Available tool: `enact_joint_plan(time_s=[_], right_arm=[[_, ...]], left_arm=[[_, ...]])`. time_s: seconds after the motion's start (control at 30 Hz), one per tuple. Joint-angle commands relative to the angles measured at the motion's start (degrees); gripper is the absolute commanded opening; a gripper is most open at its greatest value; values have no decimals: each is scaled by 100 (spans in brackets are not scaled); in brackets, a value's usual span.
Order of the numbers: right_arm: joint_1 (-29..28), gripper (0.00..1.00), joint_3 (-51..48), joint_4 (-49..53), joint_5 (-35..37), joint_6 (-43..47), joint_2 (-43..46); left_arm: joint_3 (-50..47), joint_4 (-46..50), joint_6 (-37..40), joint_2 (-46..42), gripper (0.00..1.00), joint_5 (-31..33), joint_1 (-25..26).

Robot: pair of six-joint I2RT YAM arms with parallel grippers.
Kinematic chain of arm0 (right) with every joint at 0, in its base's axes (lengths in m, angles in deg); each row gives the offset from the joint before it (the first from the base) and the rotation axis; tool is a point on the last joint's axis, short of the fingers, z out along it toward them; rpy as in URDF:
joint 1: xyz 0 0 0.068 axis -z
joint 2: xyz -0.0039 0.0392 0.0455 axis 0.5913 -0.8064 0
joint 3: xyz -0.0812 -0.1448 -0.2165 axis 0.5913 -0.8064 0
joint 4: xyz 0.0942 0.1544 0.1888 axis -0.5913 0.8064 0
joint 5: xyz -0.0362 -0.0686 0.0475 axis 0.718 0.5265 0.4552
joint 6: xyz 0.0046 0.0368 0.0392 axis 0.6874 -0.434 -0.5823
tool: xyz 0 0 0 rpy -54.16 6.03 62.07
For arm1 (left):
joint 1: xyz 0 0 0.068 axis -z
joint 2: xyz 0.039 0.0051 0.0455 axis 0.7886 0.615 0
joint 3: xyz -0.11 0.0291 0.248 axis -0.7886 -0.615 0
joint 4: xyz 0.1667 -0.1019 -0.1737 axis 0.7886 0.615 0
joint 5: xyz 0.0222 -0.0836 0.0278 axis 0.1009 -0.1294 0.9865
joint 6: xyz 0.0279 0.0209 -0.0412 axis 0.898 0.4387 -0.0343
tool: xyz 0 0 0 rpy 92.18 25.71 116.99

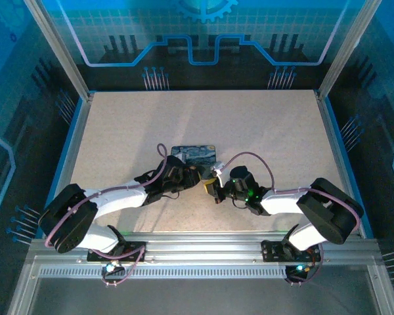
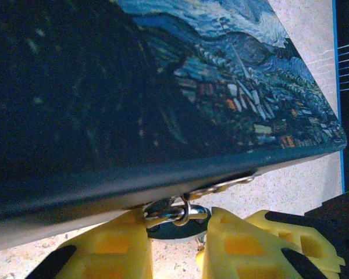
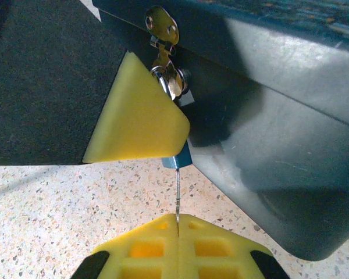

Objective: Unlock a padlock with a key

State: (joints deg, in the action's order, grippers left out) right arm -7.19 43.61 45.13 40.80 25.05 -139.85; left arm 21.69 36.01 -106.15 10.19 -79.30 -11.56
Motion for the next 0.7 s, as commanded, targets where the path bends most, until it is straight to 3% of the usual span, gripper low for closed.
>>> enact_joint_plan(time_s=[0.0, 0.67], right_arm=[[47, 1, 125, -259, -92, 61, -61], [47, 1, 170, -449, -91, 9, -188]], left_arm=[[118, -199, -16, -180, 20, -66, -31], [87, -213, -18, -214, 20, -60, -27]])
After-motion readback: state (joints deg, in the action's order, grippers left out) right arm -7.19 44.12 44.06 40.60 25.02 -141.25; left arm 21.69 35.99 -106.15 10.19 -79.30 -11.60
